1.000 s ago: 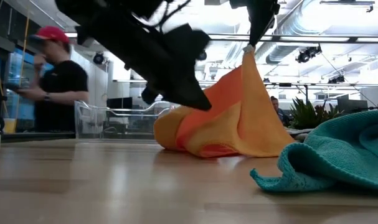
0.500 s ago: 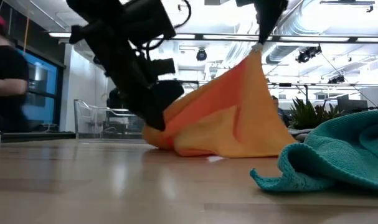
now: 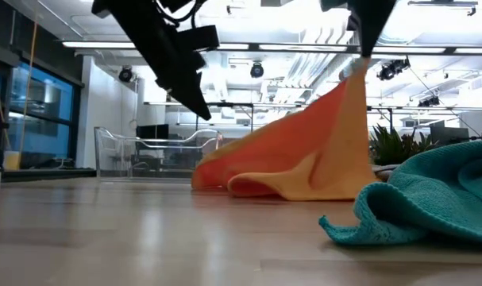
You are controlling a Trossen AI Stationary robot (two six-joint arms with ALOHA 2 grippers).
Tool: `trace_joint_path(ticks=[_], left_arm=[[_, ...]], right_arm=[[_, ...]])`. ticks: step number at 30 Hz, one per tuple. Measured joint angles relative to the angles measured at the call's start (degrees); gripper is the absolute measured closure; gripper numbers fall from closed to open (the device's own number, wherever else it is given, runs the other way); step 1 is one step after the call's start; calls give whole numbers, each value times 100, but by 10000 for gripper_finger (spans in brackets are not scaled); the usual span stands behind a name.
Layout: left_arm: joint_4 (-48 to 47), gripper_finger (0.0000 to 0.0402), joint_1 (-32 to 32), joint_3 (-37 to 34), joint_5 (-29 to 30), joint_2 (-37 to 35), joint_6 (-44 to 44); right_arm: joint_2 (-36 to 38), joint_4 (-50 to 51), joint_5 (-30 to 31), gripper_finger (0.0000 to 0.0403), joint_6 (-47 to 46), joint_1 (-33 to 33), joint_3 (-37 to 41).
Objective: Fold microfiber towels
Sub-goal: Fold the orange towel
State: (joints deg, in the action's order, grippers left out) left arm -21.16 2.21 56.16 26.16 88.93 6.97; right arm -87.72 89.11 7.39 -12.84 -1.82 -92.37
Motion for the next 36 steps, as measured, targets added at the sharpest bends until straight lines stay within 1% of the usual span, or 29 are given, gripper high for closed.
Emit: trace_joint_path(ticks=[3, 4, 6, 8, 10, 12, 16, 18, 21, 23, 25, 29, 32, 36], left_arm=[[119, 401, 117, 4, -705, -23, 115], [87, 401, 121, 4, -861, 18, 167], [79, 401, 81, -7, -1000, 109, 333], [215, 395, -42, -2, -992, 243, 565], [177, 381, -195, -18, -940, 334, 865], [267, 361, -376, -146, -748, 367, 1172], [343, 308, -674, -713, -242, 387, 2140], [514, 279, -752, -1021, -167, 387, 2616], [1221, 239, -749, -1417, -171, 387, 2873], [2004, 217, -660, -1618, -110, 451, 2806], [2418, 200, -526, -1716, -12, 522, 2683], [2667, 183, -252, -1720, 192, 807, 2578], [2940, 181, -130, -1711, 322, 999, 2488], [2896, 181, -26, -1716, 533, 1192, 2573]], right_arm=[[2, -97, 0, 403, -41, 137, 246], [8, -95, 3, 403, -76, 155, 288], [24, -117, 7, 403, -137, 181, 320], [24, -152, 11, 403, -169, 186, 322], [24, -196, 11, 403, -169, 181, 322], [24, -250, 14, 403, -169, 153, 322], [24, -352, 17, 403, -169, 146, 322], [24, -360, 22, 403, -169, 146, 322], [24, -367, 22, 403, -171, 146, 322], [24, -382, 22, 403, -177, 146, 322], [24, -390, 22, 403, -221, 146, 322], [24, -401, 22, 403, -236, 146, 322], [24, -412, 22, 403, -236, 146, 322], [24, -428, 20, 403, -248, 146, 325]])
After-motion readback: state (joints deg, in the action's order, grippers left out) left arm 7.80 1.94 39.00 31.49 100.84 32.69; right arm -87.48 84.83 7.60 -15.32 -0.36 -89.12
